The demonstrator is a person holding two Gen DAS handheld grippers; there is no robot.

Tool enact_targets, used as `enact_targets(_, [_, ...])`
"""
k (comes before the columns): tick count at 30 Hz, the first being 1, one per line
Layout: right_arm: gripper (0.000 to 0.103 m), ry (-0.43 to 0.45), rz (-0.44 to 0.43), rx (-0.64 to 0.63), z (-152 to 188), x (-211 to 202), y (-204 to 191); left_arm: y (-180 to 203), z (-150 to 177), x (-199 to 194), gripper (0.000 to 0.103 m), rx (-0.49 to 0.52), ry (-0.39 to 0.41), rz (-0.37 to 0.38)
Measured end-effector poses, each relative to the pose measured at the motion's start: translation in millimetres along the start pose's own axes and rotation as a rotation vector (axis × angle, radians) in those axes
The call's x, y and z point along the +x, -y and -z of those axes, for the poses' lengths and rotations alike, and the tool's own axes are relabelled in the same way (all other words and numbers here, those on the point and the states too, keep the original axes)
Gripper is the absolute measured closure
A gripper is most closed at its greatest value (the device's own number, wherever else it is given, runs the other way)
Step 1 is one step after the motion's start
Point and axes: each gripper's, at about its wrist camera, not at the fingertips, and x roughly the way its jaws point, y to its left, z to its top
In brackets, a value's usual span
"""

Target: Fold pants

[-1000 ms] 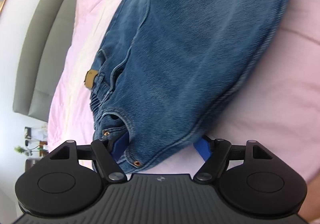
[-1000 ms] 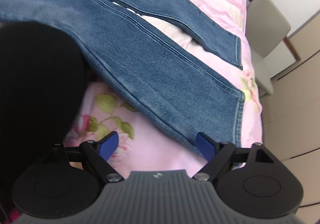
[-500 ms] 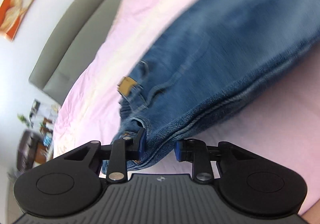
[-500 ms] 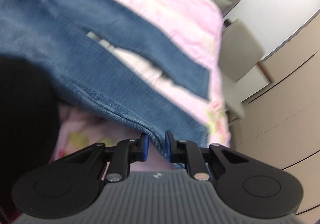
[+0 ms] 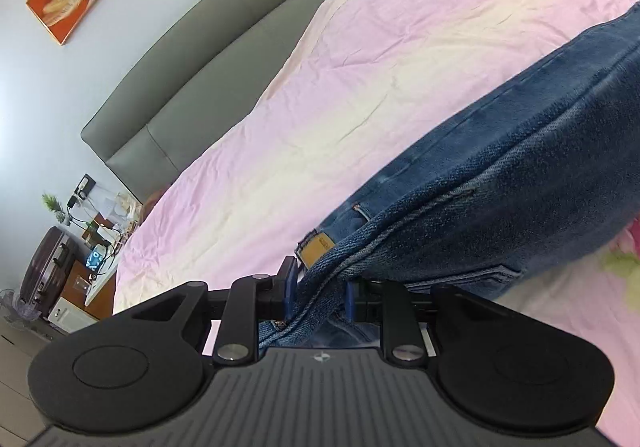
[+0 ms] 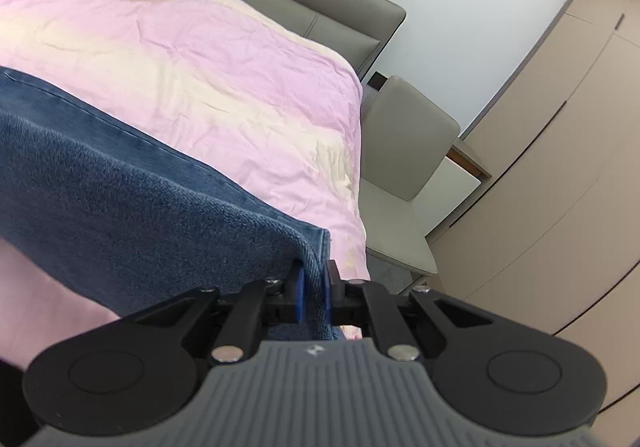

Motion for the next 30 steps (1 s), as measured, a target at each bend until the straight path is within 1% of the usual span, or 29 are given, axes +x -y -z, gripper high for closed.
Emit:
enact_targets(2, [0.101,-0.031,-0.001,-0.009,-16,30,-3,1,-11,13,0.077,0.015,-0.005,-0.013])
enact_targets(5, [0.101,-0.082,-0.02,-0.013,-36,79,-2,5,-28,39,0.077,0.041,-0.034,-0.024])
enact_targets(8, [0.101,-0.101,-0.017,-0.058,-55,122,-11,14,-44,68,0.077,0.065,-0.063,-0.037])
enact_targets(12, [0.101,-0.123,-0.028,-0.108,-82,173,-24,18,-60,117,0.077,0.053,-0.134,-0.009])
enact_targets(15, [0.101,-0.165,-0.048,-0.15,-92,217,-35,28,-61,150,0.077,0.059,-0.195,0.02])
enact_targets(17, [0.101,-0.199,-0.067,-0.164,-95,244,-44,35,-58,168,0.077,0.045,-0.231,0.047])
enact_targets(20, [0.101,-0.252,-0.088,-0.187,-92,284,-60,40,-52,191,0.076,0.026,-0.264,0.08])
enact_targets(23, [0.101,-0.309,-0.119,-0.182,-86,318,-72,47,-46,209,0.076,0.034,-0.277,0.09])
enact_targets(26, [0.101,-0.357,-0.155,-0.176,-74,342,-82,59,-35,213,0.076,0.091,-0.266,0.076])
enact_targets(28, [0.101,-0.357,-0.152,-0.19,-69,347,-88,62,-31,210,0.076,0.097,-0.262,0.063])
enact_targets(30, [0.101,-0.35,-0.145,-0.203,-67,345,-90,60,-28,199,0.076,0.08,-0.247,0.059])
